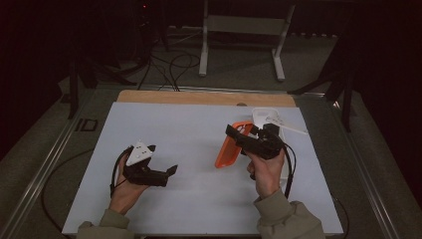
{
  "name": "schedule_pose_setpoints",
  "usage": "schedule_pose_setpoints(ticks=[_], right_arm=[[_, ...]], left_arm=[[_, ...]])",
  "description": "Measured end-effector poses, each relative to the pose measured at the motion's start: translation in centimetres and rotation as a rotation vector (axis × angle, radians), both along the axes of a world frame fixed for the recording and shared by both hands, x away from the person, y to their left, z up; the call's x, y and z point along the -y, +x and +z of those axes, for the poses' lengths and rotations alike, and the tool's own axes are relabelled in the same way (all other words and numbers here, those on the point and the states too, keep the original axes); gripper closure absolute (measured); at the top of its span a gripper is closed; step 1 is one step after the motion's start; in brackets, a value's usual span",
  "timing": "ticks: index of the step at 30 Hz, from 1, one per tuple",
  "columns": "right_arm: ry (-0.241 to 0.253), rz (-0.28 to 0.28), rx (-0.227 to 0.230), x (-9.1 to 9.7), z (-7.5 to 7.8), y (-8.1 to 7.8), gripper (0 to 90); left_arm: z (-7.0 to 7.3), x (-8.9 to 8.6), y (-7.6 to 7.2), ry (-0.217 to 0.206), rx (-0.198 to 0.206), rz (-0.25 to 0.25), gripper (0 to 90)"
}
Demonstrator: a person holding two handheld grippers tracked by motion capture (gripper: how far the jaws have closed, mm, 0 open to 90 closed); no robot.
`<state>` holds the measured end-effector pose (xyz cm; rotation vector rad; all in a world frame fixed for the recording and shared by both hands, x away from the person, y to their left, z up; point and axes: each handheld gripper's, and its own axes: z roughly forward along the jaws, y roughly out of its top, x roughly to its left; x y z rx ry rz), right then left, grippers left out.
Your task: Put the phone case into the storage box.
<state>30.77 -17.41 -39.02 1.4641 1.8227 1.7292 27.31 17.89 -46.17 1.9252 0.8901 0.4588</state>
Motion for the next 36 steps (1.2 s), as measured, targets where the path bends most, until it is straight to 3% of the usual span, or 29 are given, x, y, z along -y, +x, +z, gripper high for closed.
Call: schedule_pose_setpoints(ticks=[5,17,29,36], right_arm=[[-0.013,-0.012,0.006,0.3,0.3,0.3,15.8],[-0.052,-0.030,0.019,0.7,1.0,0.9,15.8],[-0.079,-0.059,0.030,1.3,1.4,1.8,15.8],[-0.092,-0.071,0.039,1.7,1.5,2.1,15.8]], left_arm=[[-0.6,-0.8,-0.5,0.013,0.010,0.009,0.5],[-3.0,-3.7,-2.1,-0.017,0.009,0.042,0.5],[-4.1,-4.7,-3.3,0.005,0.025,0.056,0.5],[-4.6,-5.0,-3.5,0.010,0.014,0.065,0.5]])
